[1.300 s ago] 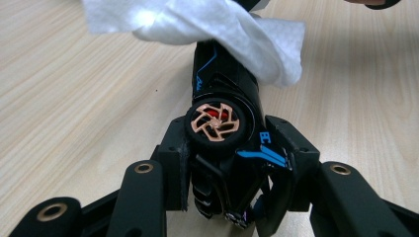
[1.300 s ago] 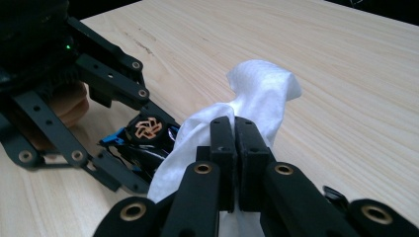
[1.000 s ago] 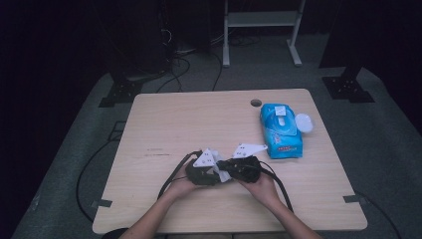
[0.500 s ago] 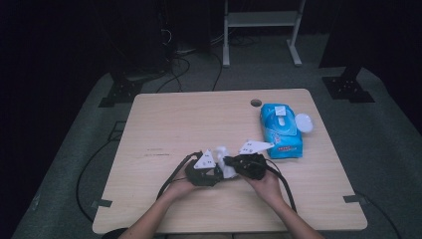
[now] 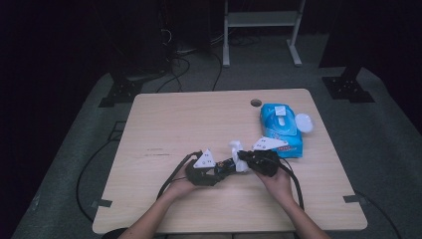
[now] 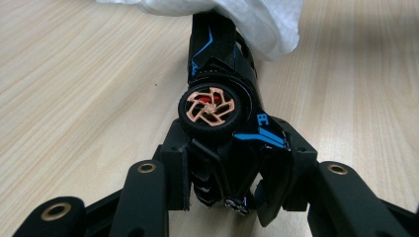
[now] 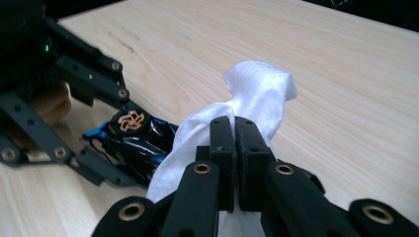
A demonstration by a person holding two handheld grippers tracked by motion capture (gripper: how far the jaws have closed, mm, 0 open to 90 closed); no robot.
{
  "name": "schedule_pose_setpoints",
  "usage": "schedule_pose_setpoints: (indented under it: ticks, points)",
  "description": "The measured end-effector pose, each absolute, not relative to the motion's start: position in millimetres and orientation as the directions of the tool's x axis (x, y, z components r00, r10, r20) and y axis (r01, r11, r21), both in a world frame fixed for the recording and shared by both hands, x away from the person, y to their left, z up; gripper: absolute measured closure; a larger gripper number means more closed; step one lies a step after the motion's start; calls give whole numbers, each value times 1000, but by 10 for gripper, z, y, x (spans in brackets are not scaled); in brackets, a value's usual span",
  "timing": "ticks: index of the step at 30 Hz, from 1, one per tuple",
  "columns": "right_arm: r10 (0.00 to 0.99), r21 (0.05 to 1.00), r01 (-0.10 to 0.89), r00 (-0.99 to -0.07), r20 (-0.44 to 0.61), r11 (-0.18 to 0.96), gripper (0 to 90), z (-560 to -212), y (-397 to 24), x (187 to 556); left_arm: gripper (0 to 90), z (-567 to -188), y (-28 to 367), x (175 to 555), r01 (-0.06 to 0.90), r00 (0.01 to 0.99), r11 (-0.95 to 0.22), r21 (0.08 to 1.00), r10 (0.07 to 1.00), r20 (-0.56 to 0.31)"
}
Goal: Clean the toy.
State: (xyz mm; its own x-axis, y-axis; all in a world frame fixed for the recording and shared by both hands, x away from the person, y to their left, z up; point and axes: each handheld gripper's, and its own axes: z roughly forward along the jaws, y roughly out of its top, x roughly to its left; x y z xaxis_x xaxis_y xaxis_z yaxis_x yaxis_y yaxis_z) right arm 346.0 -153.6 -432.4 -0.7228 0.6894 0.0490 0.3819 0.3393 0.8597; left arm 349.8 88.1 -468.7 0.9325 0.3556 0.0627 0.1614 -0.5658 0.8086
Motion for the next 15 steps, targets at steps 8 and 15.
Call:
schedule_pose_setpoints:
  ticks: [8, 15]
  points:
    - [625, 861, 307, -780, -17, 406, 862, -4323, -1247, 3347, 568, -4685, 890, 3496, 166, 932, -575, 801, 357, 63]
    - [725, 849, 346, -686, -61, 400, 861, -4286, -1669, 3450, 570, -4691, 892, 3508, 169, 933, -572, 803, 355, 56]
